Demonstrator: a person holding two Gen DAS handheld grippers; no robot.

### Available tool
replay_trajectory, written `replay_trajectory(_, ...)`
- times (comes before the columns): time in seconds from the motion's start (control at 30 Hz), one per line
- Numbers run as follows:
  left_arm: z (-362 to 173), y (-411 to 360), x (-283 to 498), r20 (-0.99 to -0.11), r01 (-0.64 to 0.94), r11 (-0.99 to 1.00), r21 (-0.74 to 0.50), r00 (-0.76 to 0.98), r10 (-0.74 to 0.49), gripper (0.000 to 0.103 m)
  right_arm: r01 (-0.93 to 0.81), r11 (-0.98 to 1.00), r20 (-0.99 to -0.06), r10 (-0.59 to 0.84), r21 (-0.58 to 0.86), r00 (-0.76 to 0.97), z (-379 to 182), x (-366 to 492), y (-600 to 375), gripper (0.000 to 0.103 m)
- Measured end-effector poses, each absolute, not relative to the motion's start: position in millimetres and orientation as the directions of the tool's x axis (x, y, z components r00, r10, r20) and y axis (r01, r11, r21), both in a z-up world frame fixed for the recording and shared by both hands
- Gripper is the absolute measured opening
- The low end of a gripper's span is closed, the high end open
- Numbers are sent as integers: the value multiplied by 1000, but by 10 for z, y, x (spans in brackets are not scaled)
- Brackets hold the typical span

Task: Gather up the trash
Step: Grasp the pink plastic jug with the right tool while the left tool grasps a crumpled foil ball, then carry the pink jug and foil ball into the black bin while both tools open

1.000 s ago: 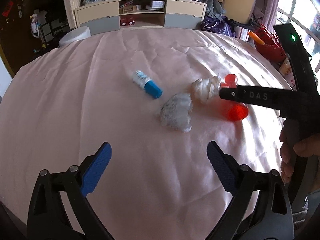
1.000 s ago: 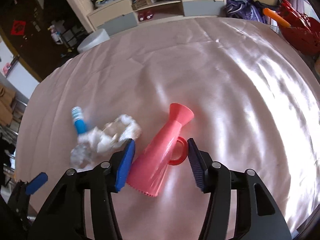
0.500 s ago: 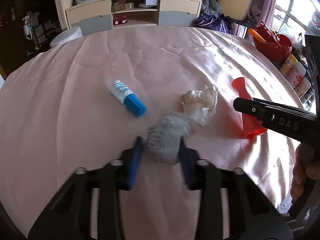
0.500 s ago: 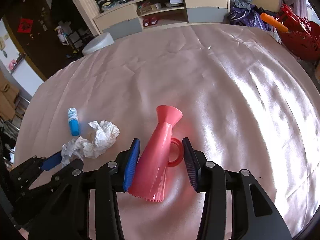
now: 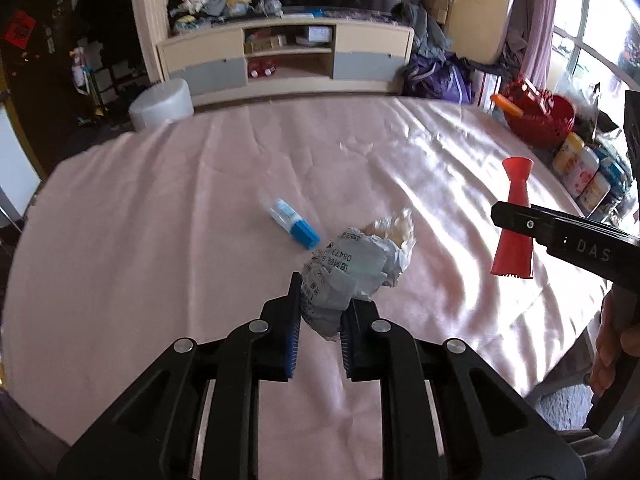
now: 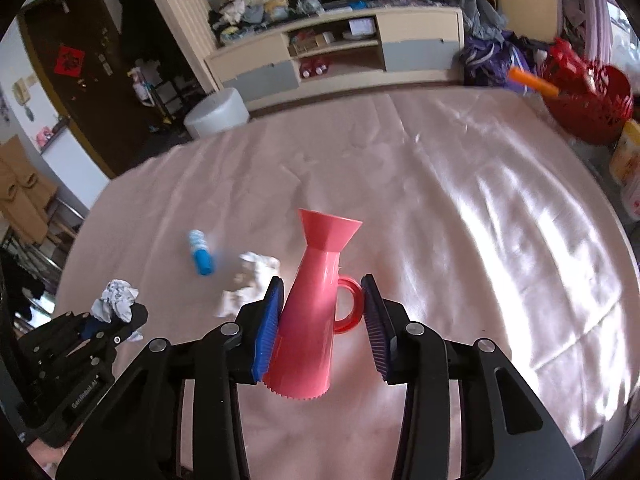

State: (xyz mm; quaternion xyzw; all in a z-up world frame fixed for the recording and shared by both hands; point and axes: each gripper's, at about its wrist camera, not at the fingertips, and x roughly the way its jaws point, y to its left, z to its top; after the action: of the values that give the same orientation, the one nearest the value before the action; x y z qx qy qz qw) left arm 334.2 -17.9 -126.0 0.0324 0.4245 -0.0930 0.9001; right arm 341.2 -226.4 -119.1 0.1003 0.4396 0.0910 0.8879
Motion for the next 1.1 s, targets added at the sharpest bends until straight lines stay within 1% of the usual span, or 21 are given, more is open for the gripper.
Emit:
replay_trajectory(0.13,-951,-137,3054,-747,190,982,-10,651,-134,15,-97,962,-727,257,256,636,-840,3142,-2252,41)
replay_trajectory(0.27,-736,-102,2768,-734,186,982,-25,664,-144,15,-113,963,-706,256,243,660,-605,2840,-2252,41)
replay_trajectory(0.57,-470,-58,2096,-703,191,981,-41,692,-165,15,-165,961,-672,273,222,688,-376,2187,-2269,40)
replay_trajectory(0.83,-575,-58,1534,-703,197,979,-56,688,-179,15,-208,951,-651,308,229,693,-416,1625,-2277,40)
replay_trajectory(1.1,-917,-95,1073,-721,211,974,-78,664,-202,15,-214,947,-669,320,239,670,-770,1187,-2280,40)
